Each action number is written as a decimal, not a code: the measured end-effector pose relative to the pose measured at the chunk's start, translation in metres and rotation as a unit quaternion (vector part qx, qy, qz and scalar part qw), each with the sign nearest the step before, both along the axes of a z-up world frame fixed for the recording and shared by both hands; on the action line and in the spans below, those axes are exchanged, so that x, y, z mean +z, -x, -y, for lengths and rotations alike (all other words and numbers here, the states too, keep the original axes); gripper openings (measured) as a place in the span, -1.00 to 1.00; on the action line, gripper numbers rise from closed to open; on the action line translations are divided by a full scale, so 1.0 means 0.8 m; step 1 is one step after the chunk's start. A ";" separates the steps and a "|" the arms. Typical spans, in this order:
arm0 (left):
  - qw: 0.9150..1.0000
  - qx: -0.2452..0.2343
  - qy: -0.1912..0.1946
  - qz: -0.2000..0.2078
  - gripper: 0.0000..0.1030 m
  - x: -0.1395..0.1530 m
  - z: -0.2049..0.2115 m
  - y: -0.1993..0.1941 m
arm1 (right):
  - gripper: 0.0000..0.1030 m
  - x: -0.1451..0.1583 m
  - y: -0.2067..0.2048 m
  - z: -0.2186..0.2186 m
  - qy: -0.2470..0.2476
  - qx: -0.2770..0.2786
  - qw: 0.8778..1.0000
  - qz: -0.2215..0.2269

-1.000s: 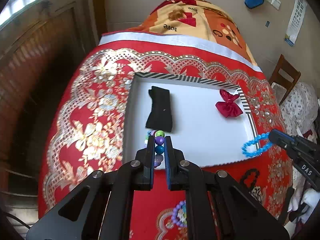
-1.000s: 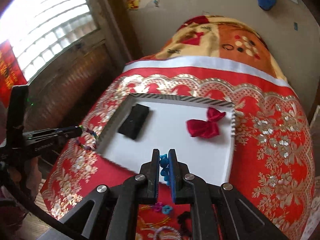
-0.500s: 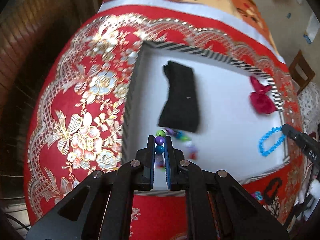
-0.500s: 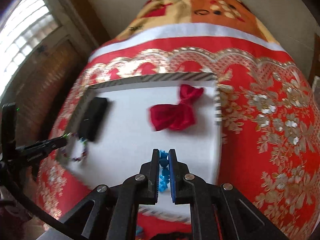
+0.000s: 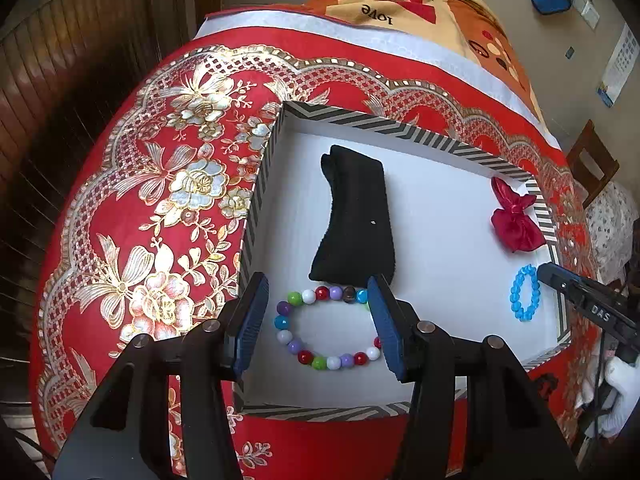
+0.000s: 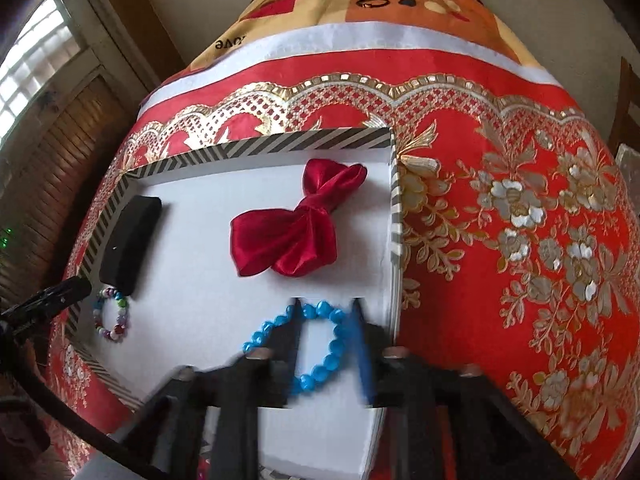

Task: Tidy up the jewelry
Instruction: 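Lower both bracelets into the white tray and open both tools, then reach the left tool to the purple-and-green flower bracelet and grasp it, then grasp the black scrunchie with the right tool while the left tool lifts the flower bracelet, then carry both items over the white tray and open both tools to release them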

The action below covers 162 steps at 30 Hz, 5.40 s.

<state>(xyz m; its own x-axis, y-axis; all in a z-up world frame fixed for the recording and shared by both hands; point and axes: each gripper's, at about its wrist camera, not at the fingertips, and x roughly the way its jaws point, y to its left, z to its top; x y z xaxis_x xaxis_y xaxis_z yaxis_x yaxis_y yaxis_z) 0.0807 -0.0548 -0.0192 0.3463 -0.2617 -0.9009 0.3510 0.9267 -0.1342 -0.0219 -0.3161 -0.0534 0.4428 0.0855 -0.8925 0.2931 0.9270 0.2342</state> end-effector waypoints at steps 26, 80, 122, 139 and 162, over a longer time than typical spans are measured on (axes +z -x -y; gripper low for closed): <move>0.999 -0.001 -0.036 0.041 -0.01 0.047 -0.008 0.100 | -0.20 0.143 0.117 -0.087 0.043 0.049 0.995 0.073; 0.995 -0.069 -0.052 -0.057 -0.23 -0.027 0.028 0.202 | -0.19 0.051 0.310 -0.096 -0.036 -0.006 0.999 -0.009; 0.997 -0.055 0.042 0.035 -0.81 0.141 0.019 0.126 | -0.88 0.129 0.170 -0.051 0.009 0.039 0.995 0.087; 0.997 -0.069 0.003 0.035 -0.81 0.111 0.086 0.022 | -0.88 0.122 0.073 -0.055 0.000 0.057 0.995 0.086; 0.998 -0.041 -0.017 -0.038 -0.81 -0.012 0.131 -0.098 | -0.88 -0.006 -0.068 -0.057 -0.033 0.036 0.999 -0.001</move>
